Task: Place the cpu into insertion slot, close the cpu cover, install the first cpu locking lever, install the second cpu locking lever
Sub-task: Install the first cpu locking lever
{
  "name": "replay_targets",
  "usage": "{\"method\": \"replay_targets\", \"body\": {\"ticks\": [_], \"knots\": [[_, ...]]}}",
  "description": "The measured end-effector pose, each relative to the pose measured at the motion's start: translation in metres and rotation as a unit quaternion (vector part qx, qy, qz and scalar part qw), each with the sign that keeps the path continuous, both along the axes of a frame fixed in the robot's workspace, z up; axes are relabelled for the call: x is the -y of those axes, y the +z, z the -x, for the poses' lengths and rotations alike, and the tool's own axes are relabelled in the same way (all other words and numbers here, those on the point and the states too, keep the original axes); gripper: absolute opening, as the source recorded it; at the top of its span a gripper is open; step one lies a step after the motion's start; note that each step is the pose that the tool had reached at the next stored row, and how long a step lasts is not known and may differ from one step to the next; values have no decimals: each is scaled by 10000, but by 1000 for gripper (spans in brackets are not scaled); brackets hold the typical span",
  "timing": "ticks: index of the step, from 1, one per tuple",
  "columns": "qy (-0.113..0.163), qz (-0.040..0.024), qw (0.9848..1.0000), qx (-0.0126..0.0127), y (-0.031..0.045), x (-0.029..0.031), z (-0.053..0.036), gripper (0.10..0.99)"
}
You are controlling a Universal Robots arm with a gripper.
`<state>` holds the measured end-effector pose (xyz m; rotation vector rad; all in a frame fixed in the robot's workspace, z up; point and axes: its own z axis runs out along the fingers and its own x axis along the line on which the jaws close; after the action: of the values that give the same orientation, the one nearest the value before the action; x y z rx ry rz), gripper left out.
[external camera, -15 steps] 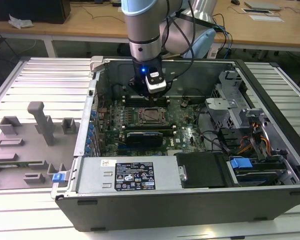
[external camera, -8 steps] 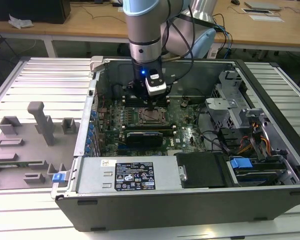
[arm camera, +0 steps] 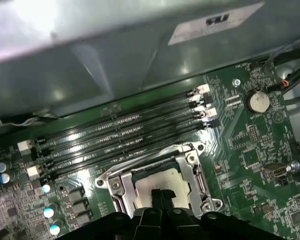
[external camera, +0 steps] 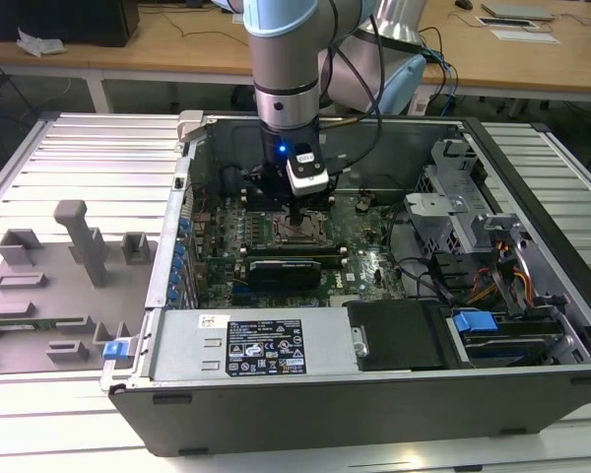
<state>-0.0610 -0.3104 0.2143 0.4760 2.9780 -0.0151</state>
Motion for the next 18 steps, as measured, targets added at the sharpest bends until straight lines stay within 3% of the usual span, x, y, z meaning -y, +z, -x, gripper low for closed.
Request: {"method": "replay_targets", "body": {"ticks": [6,13,16,18], "knots": [[57,1,10000,-1,1,2,-1,106],[771,3,9970,0,-18,1,-27,106],[846,132,9963,-13,-17,2,-31,106],[856,138,9962,-12,6,1,-32,106]]}}
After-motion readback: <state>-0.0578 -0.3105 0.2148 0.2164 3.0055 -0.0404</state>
